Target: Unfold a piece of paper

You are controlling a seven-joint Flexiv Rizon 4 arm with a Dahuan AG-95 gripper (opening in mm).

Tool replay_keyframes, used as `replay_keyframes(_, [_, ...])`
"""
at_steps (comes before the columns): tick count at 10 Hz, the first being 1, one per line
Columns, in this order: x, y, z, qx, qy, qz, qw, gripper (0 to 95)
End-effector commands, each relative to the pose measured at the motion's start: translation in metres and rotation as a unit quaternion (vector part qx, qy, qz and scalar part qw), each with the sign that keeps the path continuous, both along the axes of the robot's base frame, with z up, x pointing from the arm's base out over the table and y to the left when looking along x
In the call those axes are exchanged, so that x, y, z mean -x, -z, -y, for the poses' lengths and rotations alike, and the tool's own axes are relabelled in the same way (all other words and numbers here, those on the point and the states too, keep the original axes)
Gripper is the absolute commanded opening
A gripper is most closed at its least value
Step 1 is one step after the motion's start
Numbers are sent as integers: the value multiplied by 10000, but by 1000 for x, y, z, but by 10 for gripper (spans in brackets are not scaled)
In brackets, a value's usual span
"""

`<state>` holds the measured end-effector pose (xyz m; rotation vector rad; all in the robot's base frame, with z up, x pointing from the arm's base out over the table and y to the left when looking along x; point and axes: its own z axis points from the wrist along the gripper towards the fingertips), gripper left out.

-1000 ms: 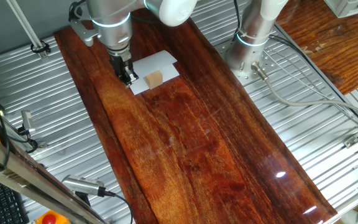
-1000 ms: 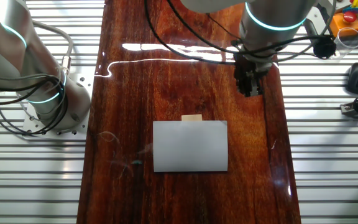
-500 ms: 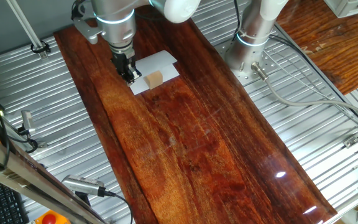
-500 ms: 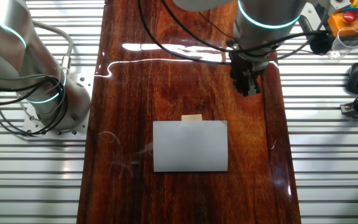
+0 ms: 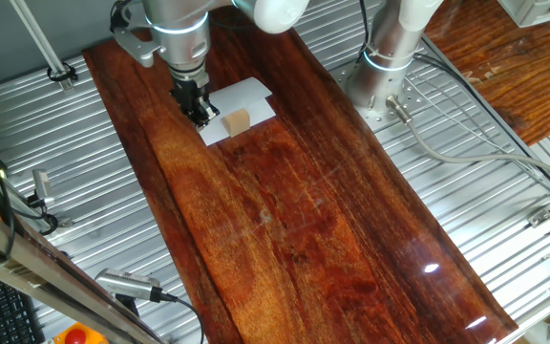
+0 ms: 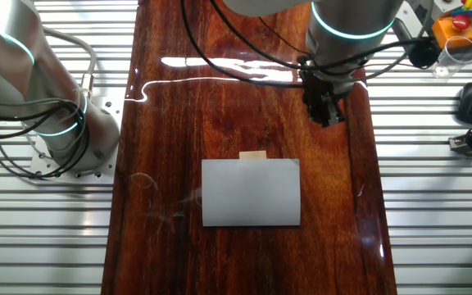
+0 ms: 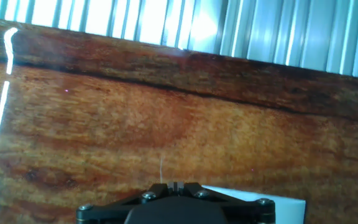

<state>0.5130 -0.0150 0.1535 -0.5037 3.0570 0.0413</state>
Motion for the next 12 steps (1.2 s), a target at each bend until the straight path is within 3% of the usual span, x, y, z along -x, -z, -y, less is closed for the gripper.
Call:
replay_keyframes(1, [-1,0,0,2,6,-20,10000,0])
replay_keyframes(4, [-1,11,3,-6,-30,-16,10000,0])
replay_keyframes(8, [6,56,14,-39,-232,-30,9997,0])
replay_keyframes(9, [11,62,15,-39,-281,-32,9996,0])
replay_keyframes(12, [11,62,15,17,-476,-10,9989,0])
